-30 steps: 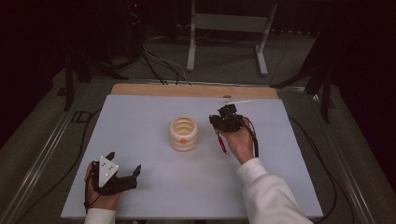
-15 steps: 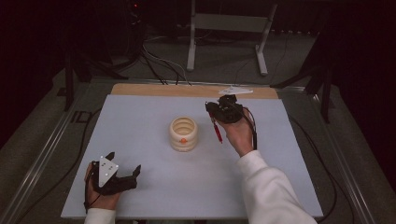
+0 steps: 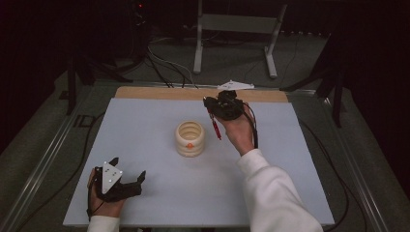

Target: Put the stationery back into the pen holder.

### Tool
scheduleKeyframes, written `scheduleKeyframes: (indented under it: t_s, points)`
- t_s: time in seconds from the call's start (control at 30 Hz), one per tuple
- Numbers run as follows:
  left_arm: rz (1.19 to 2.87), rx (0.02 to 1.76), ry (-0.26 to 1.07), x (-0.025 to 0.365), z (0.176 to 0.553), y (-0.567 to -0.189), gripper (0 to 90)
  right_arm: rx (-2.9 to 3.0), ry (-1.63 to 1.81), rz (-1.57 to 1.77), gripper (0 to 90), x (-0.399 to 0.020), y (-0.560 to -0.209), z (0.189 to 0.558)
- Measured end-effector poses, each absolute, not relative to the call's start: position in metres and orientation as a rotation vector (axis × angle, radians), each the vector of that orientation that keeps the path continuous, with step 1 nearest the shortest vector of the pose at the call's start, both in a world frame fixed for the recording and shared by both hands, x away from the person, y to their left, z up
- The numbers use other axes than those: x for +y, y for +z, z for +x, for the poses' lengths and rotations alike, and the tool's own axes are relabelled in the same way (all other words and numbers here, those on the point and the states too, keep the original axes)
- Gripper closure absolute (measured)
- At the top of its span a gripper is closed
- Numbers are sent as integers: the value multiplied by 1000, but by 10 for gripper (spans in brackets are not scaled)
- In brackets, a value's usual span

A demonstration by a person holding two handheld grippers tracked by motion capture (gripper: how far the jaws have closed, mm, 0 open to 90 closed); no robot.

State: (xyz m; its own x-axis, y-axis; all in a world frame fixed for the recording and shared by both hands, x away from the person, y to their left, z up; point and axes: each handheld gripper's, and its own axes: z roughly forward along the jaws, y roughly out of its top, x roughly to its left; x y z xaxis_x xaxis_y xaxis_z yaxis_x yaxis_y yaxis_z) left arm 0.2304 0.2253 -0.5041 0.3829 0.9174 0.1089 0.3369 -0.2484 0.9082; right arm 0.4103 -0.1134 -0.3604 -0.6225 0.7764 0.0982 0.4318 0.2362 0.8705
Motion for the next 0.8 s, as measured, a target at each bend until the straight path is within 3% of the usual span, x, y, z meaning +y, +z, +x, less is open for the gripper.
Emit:
scheduleKeyframes:
  t_s: [0.8]
  points:
    - [1780,1093,847,226,230,-504,5,2110,1462,1059,811,-82,-354,419]
